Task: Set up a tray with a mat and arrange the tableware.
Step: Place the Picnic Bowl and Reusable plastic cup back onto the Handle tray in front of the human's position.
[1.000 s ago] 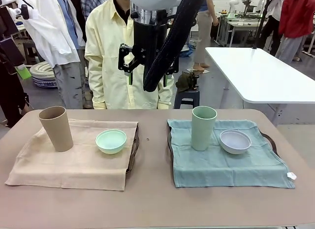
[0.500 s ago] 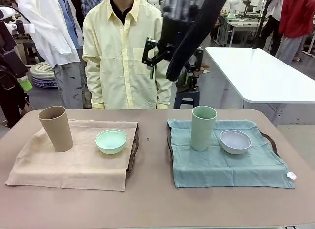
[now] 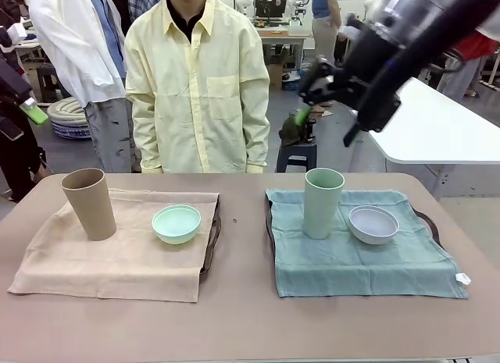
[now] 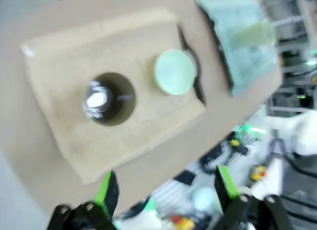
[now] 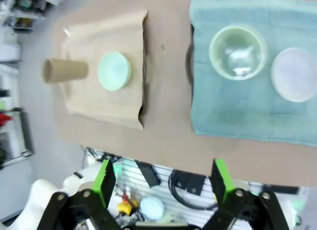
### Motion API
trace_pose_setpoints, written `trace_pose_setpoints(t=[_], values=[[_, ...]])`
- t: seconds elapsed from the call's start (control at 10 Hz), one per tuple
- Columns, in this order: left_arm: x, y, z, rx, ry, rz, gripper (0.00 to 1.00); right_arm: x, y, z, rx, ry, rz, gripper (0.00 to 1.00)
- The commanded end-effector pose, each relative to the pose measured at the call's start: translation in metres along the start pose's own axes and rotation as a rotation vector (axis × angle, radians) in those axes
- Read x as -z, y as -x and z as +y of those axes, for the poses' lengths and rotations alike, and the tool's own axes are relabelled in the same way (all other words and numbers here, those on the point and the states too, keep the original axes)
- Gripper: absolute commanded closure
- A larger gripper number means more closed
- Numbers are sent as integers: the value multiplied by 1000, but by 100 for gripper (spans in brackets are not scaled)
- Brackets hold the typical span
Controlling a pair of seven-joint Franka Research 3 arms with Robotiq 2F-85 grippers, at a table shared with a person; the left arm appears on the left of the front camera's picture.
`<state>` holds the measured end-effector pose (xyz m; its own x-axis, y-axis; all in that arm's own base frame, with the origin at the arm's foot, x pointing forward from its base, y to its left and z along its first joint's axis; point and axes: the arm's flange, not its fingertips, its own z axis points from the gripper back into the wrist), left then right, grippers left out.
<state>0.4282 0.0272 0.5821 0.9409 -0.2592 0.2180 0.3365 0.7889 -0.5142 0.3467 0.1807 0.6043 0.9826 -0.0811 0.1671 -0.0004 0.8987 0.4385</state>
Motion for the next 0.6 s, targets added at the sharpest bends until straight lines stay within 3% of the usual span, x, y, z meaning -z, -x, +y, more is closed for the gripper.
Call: trace_pose_setpoints(t=[0.0,0.4,0.5], values=[[-4,-8,20,3,243,-31,0,-6,13,-41,10,-106,-46,0],[-16,14,49,-17,558,-110,0,-59,22,-120,33,-315,-102,0],[-39,34,67,-66,579,-88,0,-99,40,-173,82,-467,-137,0]])
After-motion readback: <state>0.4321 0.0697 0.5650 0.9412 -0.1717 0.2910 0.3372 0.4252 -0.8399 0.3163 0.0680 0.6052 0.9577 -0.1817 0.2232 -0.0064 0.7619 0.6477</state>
